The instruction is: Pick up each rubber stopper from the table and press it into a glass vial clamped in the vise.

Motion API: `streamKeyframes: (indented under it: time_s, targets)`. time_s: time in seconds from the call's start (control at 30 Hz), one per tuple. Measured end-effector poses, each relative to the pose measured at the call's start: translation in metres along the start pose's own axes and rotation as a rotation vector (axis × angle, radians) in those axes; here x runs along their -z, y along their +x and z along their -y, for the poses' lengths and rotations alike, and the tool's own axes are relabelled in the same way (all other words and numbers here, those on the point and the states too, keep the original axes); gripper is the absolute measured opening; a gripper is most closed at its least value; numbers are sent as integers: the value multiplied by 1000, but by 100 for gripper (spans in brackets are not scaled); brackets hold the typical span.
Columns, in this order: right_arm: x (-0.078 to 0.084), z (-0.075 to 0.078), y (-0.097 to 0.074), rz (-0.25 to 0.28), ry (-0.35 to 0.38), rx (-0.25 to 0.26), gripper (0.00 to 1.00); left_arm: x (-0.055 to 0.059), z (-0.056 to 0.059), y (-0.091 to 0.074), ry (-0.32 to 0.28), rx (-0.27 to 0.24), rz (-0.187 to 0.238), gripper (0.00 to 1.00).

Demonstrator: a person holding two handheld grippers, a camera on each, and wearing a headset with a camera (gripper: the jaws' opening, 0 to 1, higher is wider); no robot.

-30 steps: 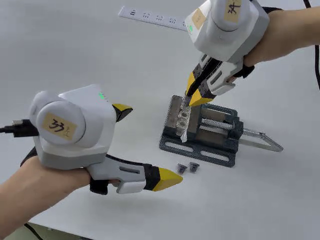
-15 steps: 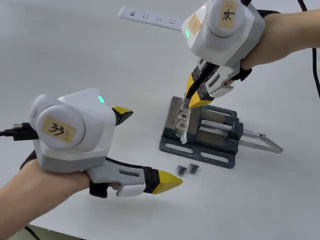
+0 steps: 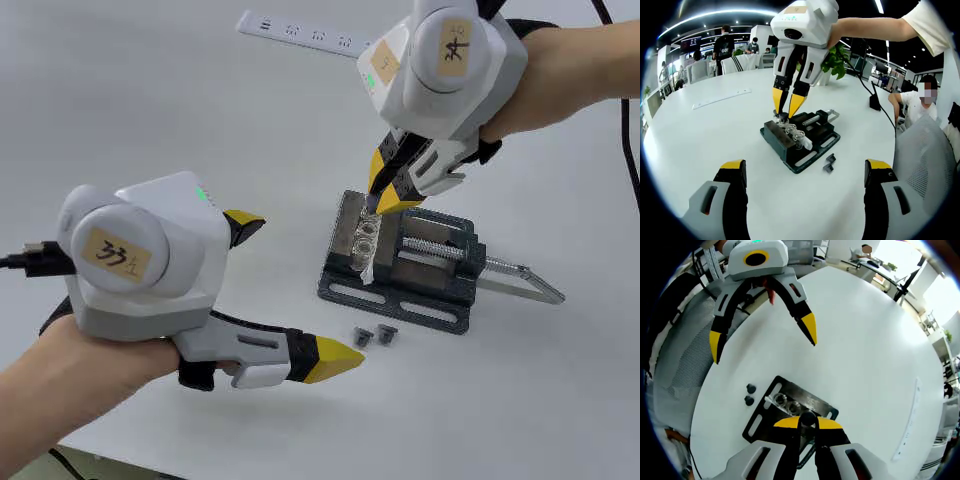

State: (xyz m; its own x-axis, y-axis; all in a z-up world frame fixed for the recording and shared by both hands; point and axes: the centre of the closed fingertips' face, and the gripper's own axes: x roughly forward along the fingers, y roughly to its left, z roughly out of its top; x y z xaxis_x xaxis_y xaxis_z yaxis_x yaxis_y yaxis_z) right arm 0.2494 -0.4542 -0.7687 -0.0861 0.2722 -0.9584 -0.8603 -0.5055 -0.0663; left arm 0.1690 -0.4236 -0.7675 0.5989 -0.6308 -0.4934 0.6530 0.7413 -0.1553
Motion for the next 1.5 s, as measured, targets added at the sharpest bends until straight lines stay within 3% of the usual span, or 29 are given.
streamKeyframes:
  time_s: [0.47,0.87,1.27,1.5]
  targets:
    - [0,-1,1,-38,46,-6,3,-2,0,2,-3,0,7,98]
    - [-1,-1,2,-65,148,19,3,-1,0,2,-9,-2,10,98]
    - [1,0,1,10,100,39,6,0,0,1,-10,-7,11,98]
    - [0,-3,2,6,68,47,7,1,0,2,-12,-6,9,97]
